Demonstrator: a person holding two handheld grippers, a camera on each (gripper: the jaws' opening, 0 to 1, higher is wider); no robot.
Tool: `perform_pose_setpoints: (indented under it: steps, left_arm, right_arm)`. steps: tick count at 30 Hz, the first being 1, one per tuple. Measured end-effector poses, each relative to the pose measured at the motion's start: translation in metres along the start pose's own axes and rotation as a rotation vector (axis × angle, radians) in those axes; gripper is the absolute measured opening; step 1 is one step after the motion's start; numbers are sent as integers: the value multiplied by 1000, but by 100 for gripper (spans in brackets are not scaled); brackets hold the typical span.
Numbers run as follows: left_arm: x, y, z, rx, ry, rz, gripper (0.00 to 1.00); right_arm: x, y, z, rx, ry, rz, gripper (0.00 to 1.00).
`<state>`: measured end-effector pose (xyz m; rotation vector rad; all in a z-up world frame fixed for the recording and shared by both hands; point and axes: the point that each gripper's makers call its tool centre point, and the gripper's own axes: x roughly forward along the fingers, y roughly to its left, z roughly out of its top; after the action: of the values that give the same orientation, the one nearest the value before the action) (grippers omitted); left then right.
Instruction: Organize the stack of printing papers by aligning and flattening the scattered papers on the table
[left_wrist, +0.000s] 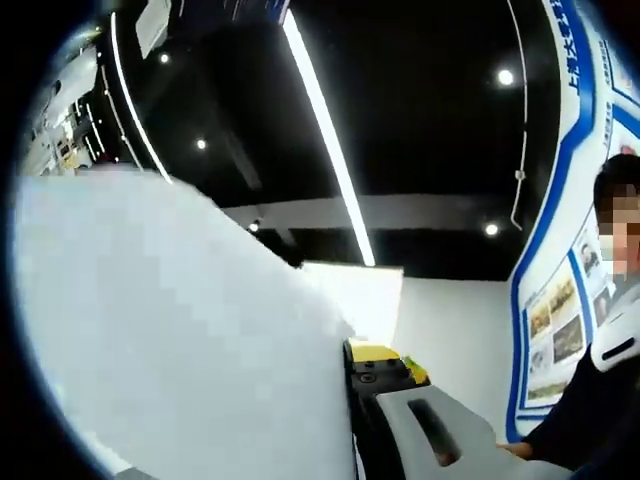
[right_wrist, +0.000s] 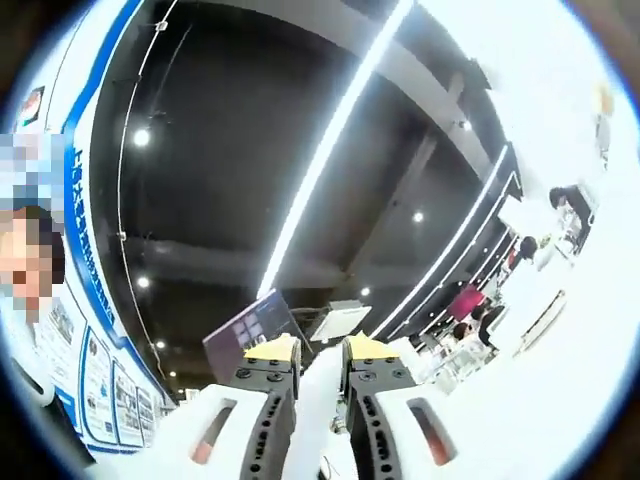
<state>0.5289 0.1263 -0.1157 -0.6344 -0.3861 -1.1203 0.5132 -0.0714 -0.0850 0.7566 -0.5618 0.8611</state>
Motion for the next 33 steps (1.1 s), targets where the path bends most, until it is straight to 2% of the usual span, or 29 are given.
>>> perform_pose_setpoints:
  steps: [4, 9, 10, 13, 18, 21, 23, 26, 30, 33]
  left_arm:
    - [4, -4, -22, 57, 113, -7, 5]
    - [6, 0, -41, 66, 205, -5, 5]
    - [6, -4, -44, 52, 210, -28, 5]
    - [6, -28, -41, -15, 171, -156, 5]
    - [8, -39, -44, 17, 212, -201, 5]
    - [9, -47, -43, 16, 227, -243, 5]
    - [8, -51, -44, 21, 242, -262, 5]
    - [3, -62, -53, -40, 302, -337, 5]
    - [2, -46, -65, -41, 339, -289, 5]
    - [0, -32, -76, -78, 381, -258, 5]
  right_arm:
    - [0, 5, 2, -59, 12, 16, 13]
    - [-5, 7, -2, -119, 48, 19, 13]
    - [-7, 6, -2, -128, 53, 16, 13]
    - [-14, 2, 0, -154, 63, 4, 13]
    - [-24, -8, 7, -185, 73, -29, 13]
    - [-32, -13, 15, -240, 82, -55, 13]
    - [-38, -19, 18, -289, 112, -78, 14]
    - [-46, -26, 20, -358, 160, -108, 17]
    - [-53, -37, 31, -410, 178, -137, 17]
    - [-57, -45, 35, -449, 203, -161, 17]
